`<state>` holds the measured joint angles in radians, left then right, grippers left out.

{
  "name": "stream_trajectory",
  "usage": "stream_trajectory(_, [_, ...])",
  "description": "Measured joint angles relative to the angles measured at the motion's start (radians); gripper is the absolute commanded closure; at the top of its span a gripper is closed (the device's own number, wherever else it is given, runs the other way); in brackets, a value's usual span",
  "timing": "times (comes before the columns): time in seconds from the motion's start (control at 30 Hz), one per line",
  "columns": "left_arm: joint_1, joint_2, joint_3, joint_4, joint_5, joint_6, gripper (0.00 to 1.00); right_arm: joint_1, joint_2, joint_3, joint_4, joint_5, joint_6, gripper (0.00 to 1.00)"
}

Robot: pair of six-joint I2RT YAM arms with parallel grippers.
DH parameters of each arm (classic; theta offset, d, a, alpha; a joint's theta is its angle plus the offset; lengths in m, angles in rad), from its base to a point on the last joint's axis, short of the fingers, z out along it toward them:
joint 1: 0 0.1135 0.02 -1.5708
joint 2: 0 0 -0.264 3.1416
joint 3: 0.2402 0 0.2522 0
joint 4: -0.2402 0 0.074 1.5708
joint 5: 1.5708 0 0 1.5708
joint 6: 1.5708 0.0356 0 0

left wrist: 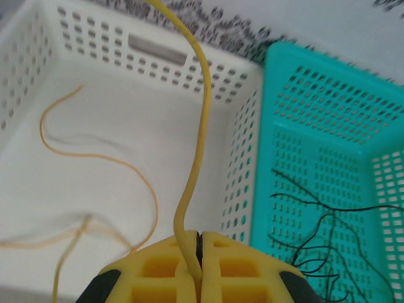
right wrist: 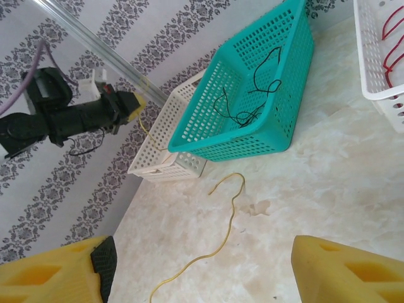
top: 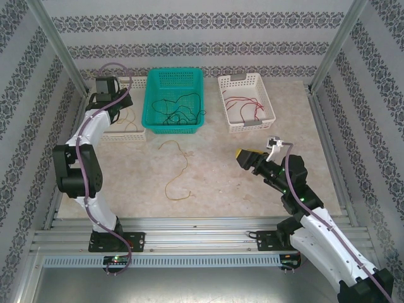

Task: Untangle the cables

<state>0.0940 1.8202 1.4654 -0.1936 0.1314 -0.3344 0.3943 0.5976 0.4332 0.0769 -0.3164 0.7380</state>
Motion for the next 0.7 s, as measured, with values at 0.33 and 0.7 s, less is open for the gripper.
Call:
stream_trajectory(0.33, [0.006, 0.070, 0.000, 0.000, 0.034, -0.029, 0.80, 0.000, -0.028, -0.005, -0.033, 0.014, -0.009, 0.02])
stream_trajectory(0.7, [0.006, 0.071, 0.000, -0.004, 0.078, -0.066, 0.31, 0.000, -0.050, -0.005, -0.069, 0.013, -0.011, 0.02])
